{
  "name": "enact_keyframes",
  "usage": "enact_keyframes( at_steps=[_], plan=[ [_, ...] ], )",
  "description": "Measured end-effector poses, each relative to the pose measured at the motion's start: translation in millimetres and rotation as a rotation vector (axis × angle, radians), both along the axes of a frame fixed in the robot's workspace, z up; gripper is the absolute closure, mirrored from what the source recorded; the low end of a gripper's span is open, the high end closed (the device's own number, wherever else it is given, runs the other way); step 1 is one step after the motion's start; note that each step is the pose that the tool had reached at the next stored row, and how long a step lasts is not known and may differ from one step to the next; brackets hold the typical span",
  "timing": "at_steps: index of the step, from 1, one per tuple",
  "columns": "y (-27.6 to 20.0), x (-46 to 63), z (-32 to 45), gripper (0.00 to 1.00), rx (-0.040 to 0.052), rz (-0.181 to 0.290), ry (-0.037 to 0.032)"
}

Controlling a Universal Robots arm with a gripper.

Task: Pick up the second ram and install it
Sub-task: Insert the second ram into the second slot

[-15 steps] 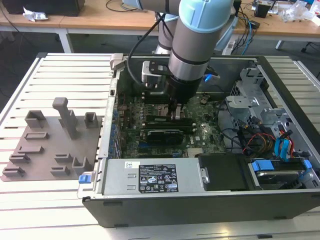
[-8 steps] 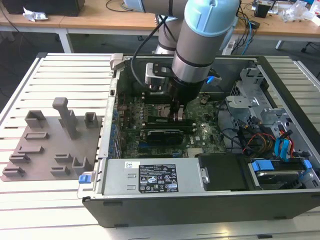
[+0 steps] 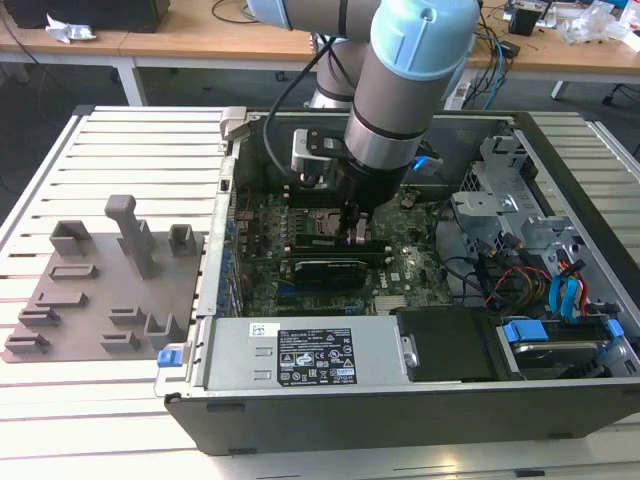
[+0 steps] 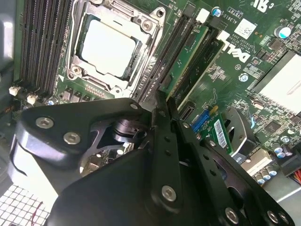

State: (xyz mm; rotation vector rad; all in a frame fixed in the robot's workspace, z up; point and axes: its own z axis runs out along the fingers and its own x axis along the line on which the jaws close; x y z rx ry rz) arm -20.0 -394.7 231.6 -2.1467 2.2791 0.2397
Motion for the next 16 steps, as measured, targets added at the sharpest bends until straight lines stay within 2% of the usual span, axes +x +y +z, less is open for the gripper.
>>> enact_keyframes(
  at_steps=[1, 3, 6, 14, 16],
  plan=[
    [0.0, 0.0, -0.3, 0.87, -0.0003, 0.0, 0.0],
    [0.5, -0.1, -6.0, 0.87, -0.0024, 0.0, 0.0001],
    [0.5, 0.0, -7.4, 0.87, -0.0024, 0.0, 0.0001],
    [0.6, 0.0, -7.6, 0.87, -0.0021, -0.001, 0.0],
    [1.9, 0.1, -4.3, 0.87, -0.0018, -0.002, -0.0006]
  ],
)
